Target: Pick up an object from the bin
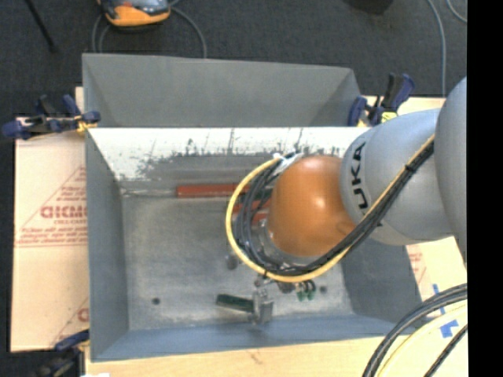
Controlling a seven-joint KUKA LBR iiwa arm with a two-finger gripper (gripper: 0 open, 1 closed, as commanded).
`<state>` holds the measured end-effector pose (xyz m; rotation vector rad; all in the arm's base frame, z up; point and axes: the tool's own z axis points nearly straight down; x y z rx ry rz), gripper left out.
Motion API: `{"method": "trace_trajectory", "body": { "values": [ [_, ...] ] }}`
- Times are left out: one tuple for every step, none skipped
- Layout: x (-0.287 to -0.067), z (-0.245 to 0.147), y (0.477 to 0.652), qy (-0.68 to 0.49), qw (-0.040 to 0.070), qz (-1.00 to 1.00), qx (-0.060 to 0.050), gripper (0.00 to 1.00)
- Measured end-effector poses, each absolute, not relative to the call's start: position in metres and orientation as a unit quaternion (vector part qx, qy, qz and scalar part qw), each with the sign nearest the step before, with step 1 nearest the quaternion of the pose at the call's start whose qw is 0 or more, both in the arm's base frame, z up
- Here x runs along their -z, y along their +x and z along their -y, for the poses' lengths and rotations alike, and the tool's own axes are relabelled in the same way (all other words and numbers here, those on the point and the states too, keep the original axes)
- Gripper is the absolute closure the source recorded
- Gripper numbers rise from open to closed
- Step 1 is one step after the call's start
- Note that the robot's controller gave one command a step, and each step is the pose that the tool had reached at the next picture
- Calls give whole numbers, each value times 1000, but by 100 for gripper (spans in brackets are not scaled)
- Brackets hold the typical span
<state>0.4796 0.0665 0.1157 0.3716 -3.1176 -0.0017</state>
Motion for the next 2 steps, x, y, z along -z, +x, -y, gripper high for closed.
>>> {"method": "trace_trajectory", "body": {
  "values": [
    [-155,-48,480,153,-1,988,-2,0],
    [-72,-90,487,47,-2,999,0,100]
  ]
}}
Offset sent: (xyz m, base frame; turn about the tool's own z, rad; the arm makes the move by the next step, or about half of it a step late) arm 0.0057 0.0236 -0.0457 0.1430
